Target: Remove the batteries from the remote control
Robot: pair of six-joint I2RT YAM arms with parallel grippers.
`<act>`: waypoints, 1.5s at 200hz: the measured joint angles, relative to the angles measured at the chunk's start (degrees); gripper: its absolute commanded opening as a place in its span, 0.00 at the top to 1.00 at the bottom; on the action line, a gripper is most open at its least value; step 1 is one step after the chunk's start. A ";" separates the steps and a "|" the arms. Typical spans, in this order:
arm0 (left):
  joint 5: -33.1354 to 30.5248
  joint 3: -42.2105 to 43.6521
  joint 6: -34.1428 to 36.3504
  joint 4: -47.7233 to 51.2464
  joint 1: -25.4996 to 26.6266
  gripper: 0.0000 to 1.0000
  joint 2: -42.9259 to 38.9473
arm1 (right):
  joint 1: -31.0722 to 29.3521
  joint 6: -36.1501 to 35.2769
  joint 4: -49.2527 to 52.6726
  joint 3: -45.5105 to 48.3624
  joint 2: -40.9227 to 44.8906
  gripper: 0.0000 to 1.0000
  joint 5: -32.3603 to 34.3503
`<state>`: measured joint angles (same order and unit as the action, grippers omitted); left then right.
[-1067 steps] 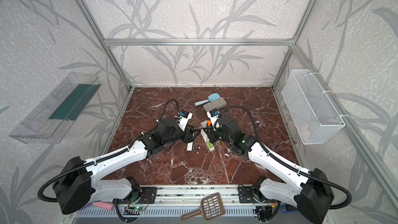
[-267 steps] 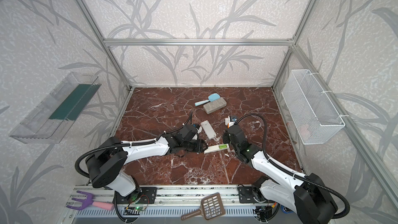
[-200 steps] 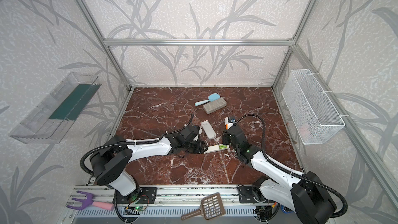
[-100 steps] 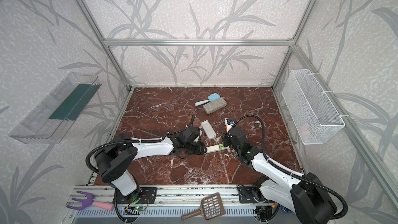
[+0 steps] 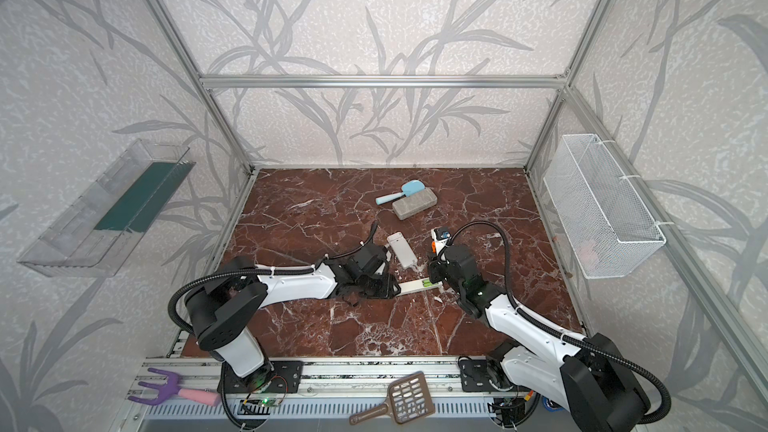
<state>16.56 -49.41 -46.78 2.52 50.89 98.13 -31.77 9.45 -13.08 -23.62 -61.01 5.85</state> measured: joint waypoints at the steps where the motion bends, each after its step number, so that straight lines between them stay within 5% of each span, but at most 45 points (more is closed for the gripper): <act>1: 0.00 0.00 0.02 0.00 0.00 0.51 0.00 | 0.02 -0.02 0.00 0.00 -0.02 1.00 0.00; 164: 0.46 -0.79 -0.22 0.44 0.00 0.54 0.66 | 1.42 -1.95 -0.76 0.00 -1.57 1.00 -0.57; 300: 1.57 -1.07 -0.81 0.20 0.00 0.63 1.55 | 1.46 5.51 -8.02 8.83 3.30 1.00 4.81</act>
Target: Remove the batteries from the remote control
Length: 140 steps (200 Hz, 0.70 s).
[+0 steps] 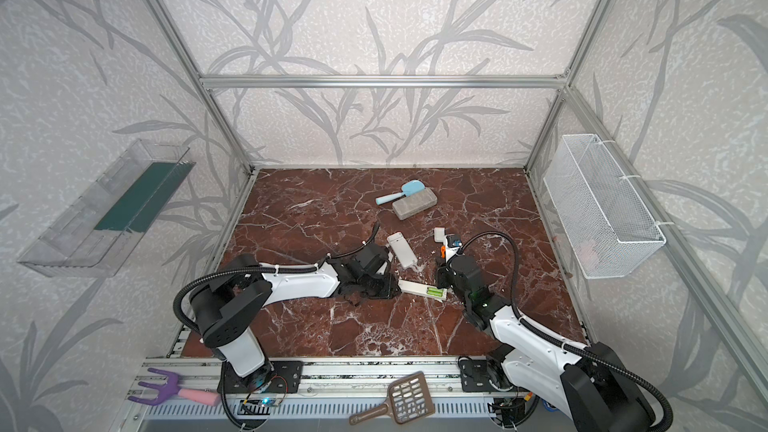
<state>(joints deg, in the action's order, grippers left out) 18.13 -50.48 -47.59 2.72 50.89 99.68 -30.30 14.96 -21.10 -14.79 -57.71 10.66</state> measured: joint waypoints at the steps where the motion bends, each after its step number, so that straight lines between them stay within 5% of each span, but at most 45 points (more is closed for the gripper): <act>1: 0.00 0.00 0.00 0.00 0.00 0.63 0.00 | 0.00 0.11 -0.24 0.11 0.00 1.00 0.11; 140: -1.16 -0.02 0.50 -2.45 0.04 0.55 -1.77 | 0.00 0.37 -11.26 4.76 -0.92 1.00 1.27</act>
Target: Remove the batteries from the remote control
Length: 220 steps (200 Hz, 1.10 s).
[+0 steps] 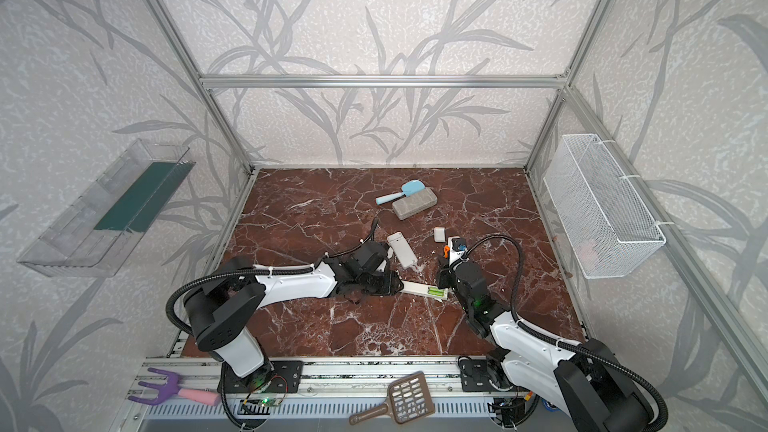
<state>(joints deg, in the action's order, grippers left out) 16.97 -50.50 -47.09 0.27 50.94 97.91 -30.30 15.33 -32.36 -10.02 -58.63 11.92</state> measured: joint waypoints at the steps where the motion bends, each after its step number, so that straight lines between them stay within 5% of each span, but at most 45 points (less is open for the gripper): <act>1: 0.04 0.00 0.00 -0.11 0.00 0.55 0.09 | 0.00 0.11 -0.04 0.02 -0.02 1.00 0.00; 104: 1.70 0.44 -3.15 -5.33 -0.04 0.68 3.82 | 0.00 7.17 -6.97 0.44 -5.95 1.00 4.61; 220: 1.31 2.32 -5.64 -7.82 0.00 0.71 3.04 | 0.00 16.39 -21.40 0.46 -15.28 1.00 8.37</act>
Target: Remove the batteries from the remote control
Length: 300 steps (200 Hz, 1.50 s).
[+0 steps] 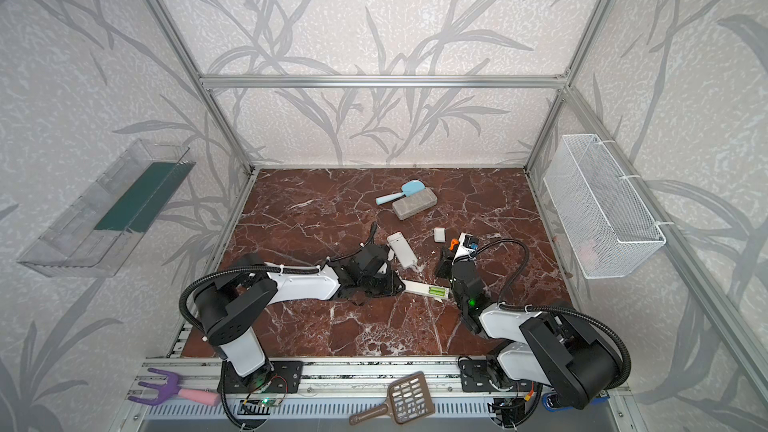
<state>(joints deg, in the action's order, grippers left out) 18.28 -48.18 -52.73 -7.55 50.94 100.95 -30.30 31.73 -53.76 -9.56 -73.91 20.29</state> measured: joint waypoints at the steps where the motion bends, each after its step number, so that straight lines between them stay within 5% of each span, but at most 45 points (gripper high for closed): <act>1: 0.00 0.00 0.00 0.00 0.00 0.71 0.00 | -0.02 0.00 0.02 0.00 0.04 1.00 0.00; 19: -0.04 0.04 0.00 0.00 0.00 0.71 -0.04 | -0.02 0.28 4.46 -0.70 2.91 1.00 -0.42; 75: -1.88 0.79 1.75 2.89 0.02 0.63 -1.86 | 0.00 -2.60 40.63 -13.00 24.74 1.00 -0.04; 136: -5.68 -5.92 11.34 10.36 5.53 0.68 -4.02 | 1.88 -3.04 65.88 -15.13 33.44 1.00 0.22; 201: -1.95 -18.84 18.12 9.31 14.27 0.69 9.42 | 7.34 -1.31 76.83 -16.85 38.82 1.00 -1.51; 300: -1.77 -20.17 14.19 5.25 5.40 0.69 14.84 | 7.45 1.51 79.30 -16.61 43.25 1.00 -8.07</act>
<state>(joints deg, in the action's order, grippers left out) 16.51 -68.36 -38.54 -2.31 56.34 115.79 -22.85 33.23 25.54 -26.17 -30.65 12.23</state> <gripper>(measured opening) 0.308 0.266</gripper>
